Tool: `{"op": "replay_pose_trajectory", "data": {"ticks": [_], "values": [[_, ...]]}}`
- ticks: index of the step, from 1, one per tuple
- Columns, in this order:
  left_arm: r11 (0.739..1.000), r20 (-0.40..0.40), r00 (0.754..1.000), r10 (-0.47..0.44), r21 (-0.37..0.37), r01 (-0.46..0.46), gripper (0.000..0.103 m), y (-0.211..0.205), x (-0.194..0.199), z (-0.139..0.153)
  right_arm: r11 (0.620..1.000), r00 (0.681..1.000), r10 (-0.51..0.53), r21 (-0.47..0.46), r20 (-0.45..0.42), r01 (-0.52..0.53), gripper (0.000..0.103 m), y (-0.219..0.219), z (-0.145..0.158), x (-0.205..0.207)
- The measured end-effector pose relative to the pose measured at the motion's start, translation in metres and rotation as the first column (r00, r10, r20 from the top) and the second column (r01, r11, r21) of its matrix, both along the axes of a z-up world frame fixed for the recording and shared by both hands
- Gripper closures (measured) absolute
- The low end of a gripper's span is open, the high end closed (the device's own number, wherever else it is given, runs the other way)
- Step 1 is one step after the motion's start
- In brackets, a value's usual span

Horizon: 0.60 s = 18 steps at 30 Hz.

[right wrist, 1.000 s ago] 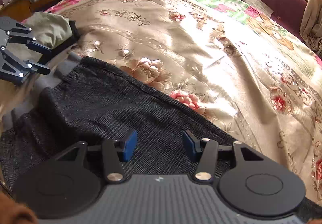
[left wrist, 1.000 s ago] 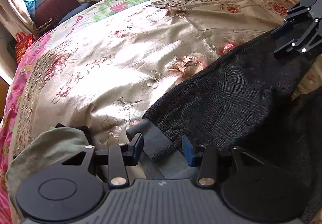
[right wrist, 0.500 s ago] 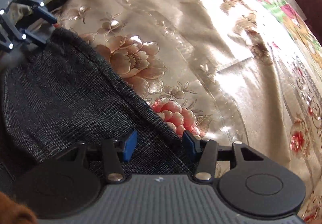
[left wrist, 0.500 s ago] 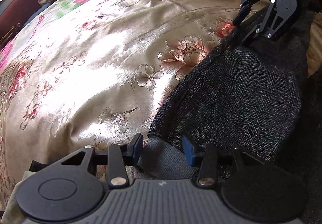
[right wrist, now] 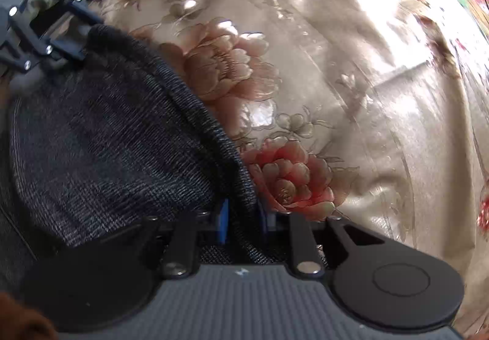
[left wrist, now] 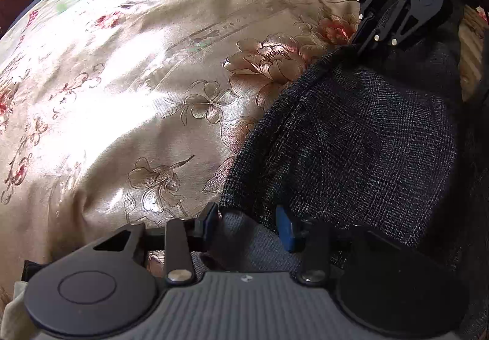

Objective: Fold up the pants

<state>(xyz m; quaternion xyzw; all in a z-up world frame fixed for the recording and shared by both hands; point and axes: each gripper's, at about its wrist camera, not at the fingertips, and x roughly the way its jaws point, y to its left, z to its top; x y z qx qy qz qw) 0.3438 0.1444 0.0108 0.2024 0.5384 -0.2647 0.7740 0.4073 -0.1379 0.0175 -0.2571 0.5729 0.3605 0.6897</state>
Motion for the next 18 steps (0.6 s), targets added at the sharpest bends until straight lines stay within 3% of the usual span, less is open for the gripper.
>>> {"op": "replay_pose_trajectory", "data": {"ticks": [1, 3, 5, 11, 15, 18], "values": [[1.0, -0.006, 1.0, 0.003, 0.005, -0.003, 0.054, -0.001, 0.001, 0.001, 1.0, 1.0, -0.02, -0.004, 0.013, 0.021, 0.097, -0.001, 0.001, 0.0], [1.0, 0.0, 1.0, -0.001, 0.024, 0.001, 0.061, -0.005, -0.003, 0.005, 0.999, 0.999, -0.034, -0.011, 0.03, 0.034, 0.098, -0.001, 0.007, -0.004], [0.997, 0.032, 0.999, -0.028, 0.079, 0.026, 0.079, -0.012, -0.008, 0.01, 0.999, 0.998, -0.027, -0.015, 0.057, 0.028, 0.098, -0.001, 0.018, -0.011], [0.997, 0.088, 0.995, -0.038, 0.075, 0.032, 0.079, -0.014, -0.028, 0.048, 0.998, 0.988, -0.053, 0.045, 0.142, 0.047, 0.098, -0.015, 0.083, -0.044], [0.996, 0.15, 0.987, -0.057, 0.07, 0.047, 0.08, -0.018, -0.077, 0.089, 0.992, 0.984, -0.083, 0.112, 0.156, 0.066, 0.098, -0.03, 0.135, -0.095], [0.998, 0.151, 0.987, -0.05, 0.043, 0.044, 0.08, -0.022, -0.126, 0.116, 0.987, 0.986, -0.089, 0.142, 0.141, 0.069, 0.098, -0.039, 0.164, -0.149]]}}
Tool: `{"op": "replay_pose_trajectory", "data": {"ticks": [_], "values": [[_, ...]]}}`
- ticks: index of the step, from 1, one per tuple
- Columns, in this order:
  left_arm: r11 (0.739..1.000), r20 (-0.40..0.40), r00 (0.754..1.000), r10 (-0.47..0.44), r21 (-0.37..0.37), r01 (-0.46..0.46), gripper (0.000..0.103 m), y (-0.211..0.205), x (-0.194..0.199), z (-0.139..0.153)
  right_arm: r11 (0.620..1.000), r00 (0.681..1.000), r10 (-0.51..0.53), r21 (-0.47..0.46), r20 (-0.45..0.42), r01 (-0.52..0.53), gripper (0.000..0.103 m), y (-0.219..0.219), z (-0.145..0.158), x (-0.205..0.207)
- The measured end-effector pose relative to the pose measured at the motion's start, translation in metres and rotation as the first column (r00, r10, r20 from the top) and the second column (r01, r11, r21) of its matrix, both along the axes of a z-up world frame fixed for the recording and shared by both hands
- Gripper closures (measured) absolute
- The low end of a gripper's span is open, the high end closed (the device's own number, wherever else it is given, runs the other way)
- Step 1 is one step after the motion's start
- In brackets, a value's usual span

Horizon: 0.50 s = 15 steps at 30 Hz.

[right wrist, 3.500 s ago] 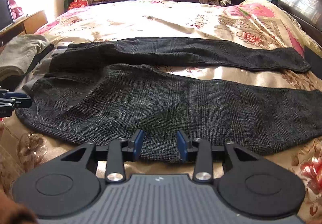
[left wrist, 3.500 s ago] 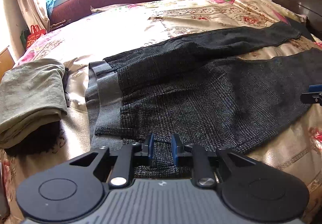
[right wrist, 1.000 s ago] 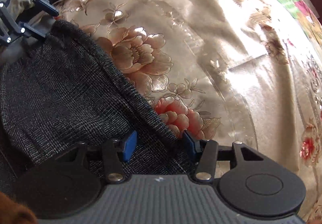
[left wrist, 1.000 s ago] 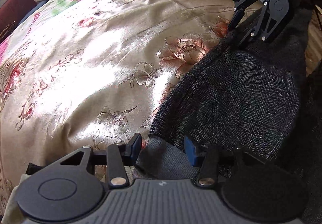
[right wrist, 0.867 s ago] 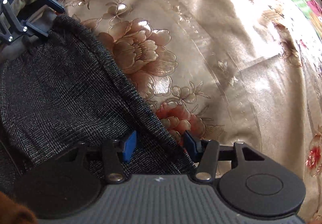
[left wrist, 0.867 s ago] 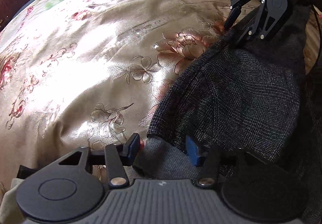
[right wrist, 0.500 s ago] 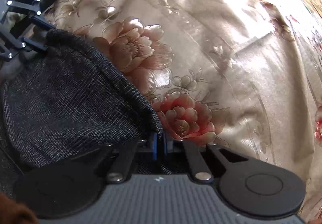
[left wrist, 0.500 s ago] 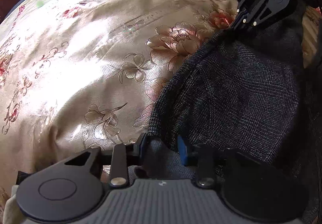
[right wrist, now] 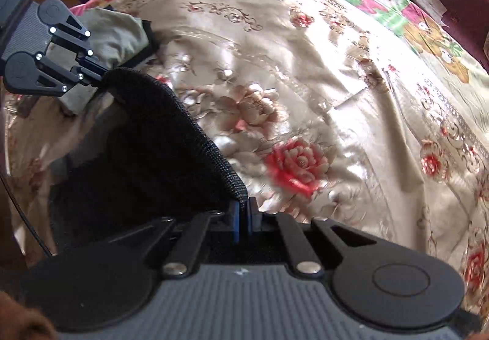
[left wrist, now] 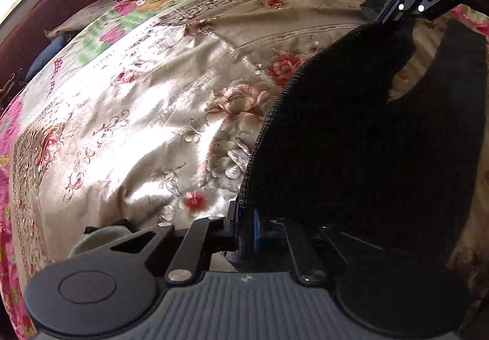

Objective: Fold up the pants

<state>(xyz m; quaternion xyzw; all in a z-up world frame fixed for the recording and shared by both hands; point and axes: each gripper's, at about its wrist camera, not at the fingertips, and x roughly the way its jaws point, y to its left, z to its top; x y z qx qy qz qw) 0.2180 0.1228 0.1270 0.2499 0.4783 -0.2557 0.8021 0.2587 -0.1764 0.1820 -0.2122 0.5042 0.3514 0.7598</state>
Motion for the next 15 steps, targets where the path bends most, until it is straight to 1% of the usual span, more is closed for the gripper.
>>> {"op": "replay_pose_trajectory", "data": {"ticks": [2, 3, 4, 5, 6, 8, 9, 10, 12, 15], "values": [[1.0, -0.011, 1.0, 0.007, 0.004, -0.007, 0.08, -0.004, -0.031, 0.007, 1.0, 0.999, 0.025, 0.02, -0.026, -0.024, 0.098, 0.001, 0.006, -0.04], [1.0, -0.025, 1.0, 0.013, 0.014, -0.013, 0.08, -0.008, -0.051, 0.005, 0.999, 0.998, 0.03, 0.033, -0.061, -0.028, 0.098, 0.002, -0.001, -0.058], [1.0, -0.04, 0.999, 0.026, 0.02, -0.025, 0.08, -0.012, -0.065, -0.001, 0.999, 0.993, 0.017, 0.047, -0.116, -0.012, 0.098, 0.001, -0.012, -0.073], [0.999, -0.058, 0.997, 0.042, 0.022, -0.04, 0.08, -0.014, -0.075, -0.009, 0.999, 0.983, 0.003, 0.053, -0.185, 0.007, 0.098, 0.0, -0.03, -0.087], [0.997, -0.089, 0.993, 0.071, 0.018, -0.069, 0.08, -0.017, -0.086, -0.023, 0.999, 0.973, -0.01, 0.045, -0.229, 0.02, 0.098, 0.0, -0.049, -0.1], [0.993, -0.149, 0.981, 0.12, 0.006, -0.121, 0.08, -0.023, -0.104, -0.049, 0.998, 0.958, -0.054, 0.006, -0.28, 0.058, 0.098, -0.002, -0.085, -0.118], [0.992, -0.174, 0.976, 0.128, 0.007, -0.129, 0.08, -0.027, -0.112, -0.062, 0.998, 0.951, -0.068, -0.02, -0.303, 0.065, 0.098, -0.004, -0.106, -0.127], [0.992, -0.191, 0.974, 0.125, 0.019, -0.124, 0.08, -0.032, -0.122, -0.073, 0.997, 0.95, -0.072, -0.041, -0.302, 0.062, 0.098, -0.004, -0.119, -0.133], [0.992, -0.188, 0.975, 0.121, 0.052, -0.113, 0.08, -0.04, -0.136, -0.089, 0.996, 0.958, -0.066, -0.075, -0.279, 0.047, 0.098, 0.002, -0.136, -0.141], [0.985, -0.174, 0.97, 0.17, 0.062, -0.162, 0.082, -0.034, -0.139, -0.091, 0.997, 0.97, -0.041, -0.074, -0.24, 0.024, 0.098, 0.013, -0.131, -0.141]]}}
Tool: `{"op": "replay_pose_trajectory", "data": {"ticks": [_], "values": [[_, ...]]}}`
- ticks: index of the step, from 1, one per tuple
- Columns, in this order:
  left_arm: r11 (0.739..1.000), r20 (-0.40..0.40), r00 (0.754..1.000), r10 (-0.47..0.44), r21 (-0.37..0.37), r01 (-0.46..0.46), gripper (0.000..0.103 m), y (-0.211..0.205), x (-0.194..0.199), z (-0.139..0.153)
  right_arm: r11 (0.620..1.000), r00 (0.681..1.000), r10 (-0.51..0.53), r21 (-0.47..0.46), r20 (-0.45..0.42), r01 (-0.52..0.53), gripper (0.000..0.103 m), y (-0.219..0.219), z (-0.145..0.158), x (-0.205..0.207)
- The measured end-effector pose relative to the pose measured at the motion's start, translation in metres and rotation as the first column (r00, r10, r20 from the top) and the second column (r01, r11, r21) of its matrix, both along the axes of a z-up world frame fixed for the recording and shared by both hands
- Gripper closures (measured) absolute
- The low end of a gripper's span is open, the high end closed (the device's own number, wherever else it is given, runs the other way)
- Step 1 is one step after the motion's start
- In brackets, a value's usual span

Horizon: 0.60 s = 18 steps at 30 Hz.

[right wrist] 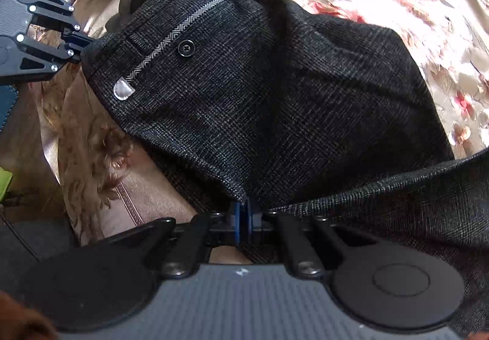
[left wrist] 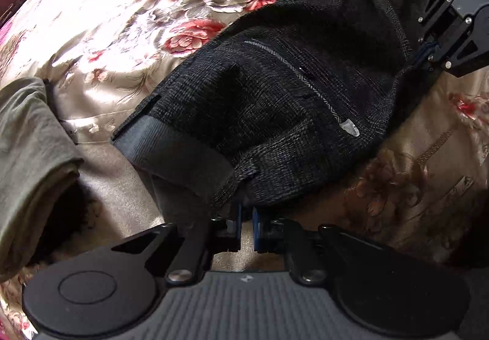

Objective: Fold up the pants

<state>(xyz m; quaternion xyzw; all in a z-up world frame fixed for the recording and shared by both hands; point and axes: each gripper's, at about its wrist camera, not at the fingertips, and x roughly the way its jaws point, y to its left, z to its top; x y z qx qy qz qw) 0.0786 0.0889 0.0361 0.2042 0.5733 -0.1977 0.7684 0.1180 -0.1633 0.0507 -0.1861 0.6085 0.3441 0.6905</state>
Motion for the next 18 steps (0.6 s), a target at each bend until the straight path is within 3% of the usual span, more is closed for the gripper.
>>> {"op": "replay_pose_trajectory", "data": {"ticks": [5, 8, 10, 13, 15, 18], "values": [[0.994, 0.124, 0.986, 0.113, -0.015, -0.112, 0.082, 0.023, 0.021, 0.025, 0.997, 0.998, -0.064, 0.03, -0.01, 0.065, 0.098, 0.0, 0.022, 0.011], [0.984, 0.13, 0.976, 0.173, -0.056, -0.167, 0.082, 0.038, 0.029, 0.035, 0.997, 0.998, -0.07, 0.018, 0.001, 0.07, 0.098, 0.005, 0.025, 0.012], [0.989, 0.128, 0.982, 0.141, -0.053, -0.135, 0.082, 0.036, 0.02, 0.037, 1.0, 1.0, -0.018, -0.014, 0.013, 0.018, 0.096, 0.012, 0.025, 0.009], [0.999, 0.129, 0.991, 0.047, -0.009, -0.046, 0.074, 0.021, -0.005, 0.035, 0.996, 0.998, 0.055, -0.069, 0.043, -0.051, 0.091, 0.023, 0.024, 0.002], [0.998, 0.162, 0.986, -0.03, 0.056, 0.022, 0.071, 0.005, -0.021, 0.029, 0.992, 0.99, 0.096, -0.093, 0.104, -0.086, 0.091, 0.035, 0.031, -0.005], [0.986, 0.205, 0.97, -0.129, 0.135, 0.102, 0.064, -0.013, -0.034, 0.014, 0.985, 0.968, 0.169, -0.073, 0.185, -0.158, 0.079, 0.055, 0.045, -0.015]]}}
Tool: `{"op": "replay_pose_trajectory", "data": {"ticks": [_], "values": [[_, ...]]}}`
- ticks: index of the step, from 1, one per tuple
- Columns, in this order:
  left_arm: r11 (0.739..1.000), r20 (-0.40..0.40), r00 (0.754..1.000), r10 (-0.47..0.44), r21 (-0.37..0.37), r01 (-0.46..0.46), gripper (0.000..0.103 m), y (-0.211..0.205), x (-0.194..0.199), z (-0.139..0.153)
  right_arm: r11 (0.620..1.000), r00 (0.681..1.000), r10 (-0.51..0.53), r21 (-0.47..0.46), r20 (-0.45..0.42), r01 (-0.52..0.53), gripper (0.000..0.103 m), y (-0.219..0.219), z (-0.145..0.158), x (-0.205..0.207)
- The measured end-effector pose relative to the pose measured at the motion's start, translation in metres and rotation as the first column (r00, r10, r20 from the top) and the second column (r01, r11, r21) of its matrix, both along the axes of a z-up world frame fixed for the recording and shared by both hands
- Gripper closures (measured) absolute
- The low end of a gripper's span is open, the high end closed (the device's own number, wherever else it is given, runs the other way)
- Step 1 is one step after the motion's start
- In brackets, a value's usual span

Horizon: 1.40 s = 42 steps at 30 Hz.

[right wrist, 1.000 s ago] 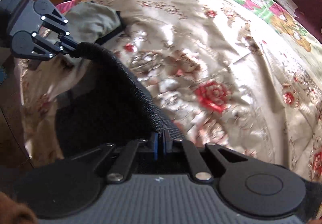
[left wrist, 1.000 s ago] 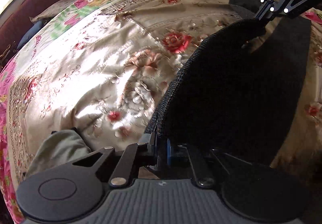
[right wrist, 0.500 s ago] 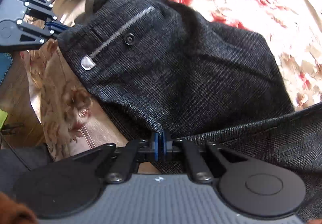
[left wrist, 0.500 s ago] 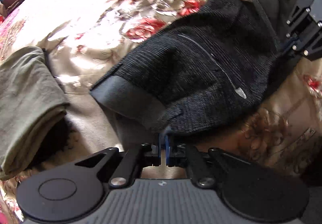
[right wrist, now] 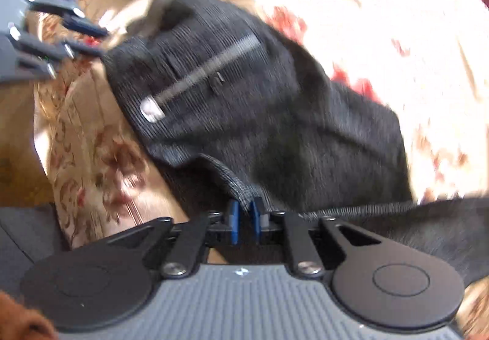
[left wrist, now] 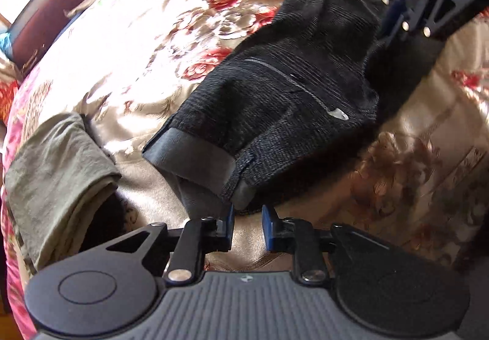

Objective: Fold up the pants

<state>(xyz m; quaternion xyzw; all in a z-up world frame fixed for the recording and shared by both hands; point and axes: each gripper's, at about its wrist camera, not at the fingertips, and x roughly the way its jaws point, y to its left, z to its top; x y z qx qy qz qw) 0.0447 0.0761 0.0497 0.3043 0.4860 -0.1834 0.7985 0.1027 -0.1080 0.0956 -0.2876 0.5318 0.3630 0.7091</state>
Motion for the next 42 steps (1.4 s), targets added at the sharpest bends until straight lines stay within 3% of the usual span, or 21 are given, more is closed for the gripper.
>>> {"op": "replay_pose_trajectory", "data": {"ticks": [2, 6, 9, 10, 11, 12, 13, 15, 19, 22, 26, 28, 33, 36, 38, 40, 42], "values": [[0.998, 0.063, 0.997, -0.04, 0.055, 0.037, 0.057, -0.007, -0.002, -0.009, 0.999, 0.999, 0.046, 0.025, 0.014, -0.046, 0.072, 0.009, 0.009, -0.007], [0.99, 0.136, 0.987, -0.082, 0.127, 0.065, 0.055, -0.015, 0.006, -0.024, 0.992, 0.995, 0.101, 0.081, 0.0, -0.1, 0.061, 0.025, 0.011, -0.017], [0.983, 0.163, 0.98, -0.116, 0.16, 0.09, 0.054, -0.017, 0.008, -0.03, 0.984, 0.991, 0.123, 0.125, 0.043, -0.128, 0.061, 0.047, -0.007, -0.026], [0.986, 0.164, 0.981, -0.106, 0.145, 0.083, 0.059, -0.015, 0.009, -0.027, 0.982, 0.991, 0.122, 0.137, 0.063, -0.13, 0.062, 0.056, -0.014, -0.027], [0.988, 0.166, 0.982, -0.091, 0.137, 0.068, 0.069, -0.012, 0.012, -0.024, 0.982, 0.99, 0.119, 0.141, 0.078, -0.129, 0.064, 0.065, -0.022, -0.026], [0.988, 0.177, 0.981, -0.077, 0.148, 0.05, 0.07, -0.009, 0.014, -0.02, 0.981, 0.991, 0.111, 0.149, 0.075, -0.121, 0.076, 0.072, -0.027, -0.026], [0.986, 0.201, 0.977, -0.075, 0.161, 0.042, 0.07, -0.006, 0.016, -0.016, 0.98, 0.994, 0.093, 0.173, 0.049, -0.1, 0.099, 0.077, -0.028, -0.023], [0.984, 0.246, 0.966, -0.08, 0.176, 0.036, 0.07, 0.001, 0.021, -0.005, 0.967, 0.999, 0.039, 0.25, 0.026, -0.044, 0.103, 0.081, -0.014, -0.019], [0.983, 0.319, 0.943, -0.091, 0.179, 0.034, 0.07, 0.008, 0.023, 0.024, 0.943, 0.996, 0.038, 0.327, 0.078, -0.061, 0.103, 0.085, 0.021, -0.023], [0.982, 0.284, 0.954, -0.097, 0.182, 0.046, 0.07, 0.008, 0.012, 0.018, 0.946, 0.999, 0.041, 0.322, 0.03, -0.048, 0.102, 0.092, 0.011, -0.024], [0.952, 0.147, 0.976, -0.163, 0.281, 0.117, 0.069, 0.009, 0.0, -0.04, 0.974, 0.996, 0.018, 0.227, -0.089, 0.003, 0.096, 0.094, -0.024, -0.031], [0.936, 0.152, 0.968, -0.201, 0.321, 0.144, 0.068, 0.007, -0.006, -0.052, 0.977, 0.993, -0.014, 0.208, -0.115, 0.038, 0.096, 0.081, -0.024, -0.033], [0.971, 0.172, 0.984, -0.053, 0.239, 0.01, 0.066, 0.022, -0.004, -0.019, 0.97, 0.989, -0.135, 0.196, -0.061, 0.145, 0.095, 0.045, -0.01, -0.028], [0.977, 0.272, 0.962, -0.04, 0.211, -0.019, 0.066, 0.024, -0.008, 0.01, 0.943, 0.963, -0.266, 0.193, -0.049, 0.27, 0.095, 0.033, -0.021, -0.017], [0.987, 0.314, 0.949, -0.038, 0.161, -0.013, 0.066, 0.017, -0.004, 0.021, 0.933, 0.943, -0.334, 0.138, -0.019, 0.333, 0.094, 0.032, -0.033, -0.008], [0.993, 0.261, 0.964, -0.047, 0.114, 0.017, 0.065, 0.003, 0.01, 0.014, 0.928, 0.93, -0.368, 0.056, -0.003, 0.367, 0.094, 0.026, -0.044, -0.005], [0.997, 0.139, 0.989, -0.039, 0.07, 0.03, 0.065, -0.004, 0.02, -0.01, 0.904, 0.903, -0.427, 0.015, -0.047, 0.428, 0.094, 0.01, -0.048, 0.0]]}}
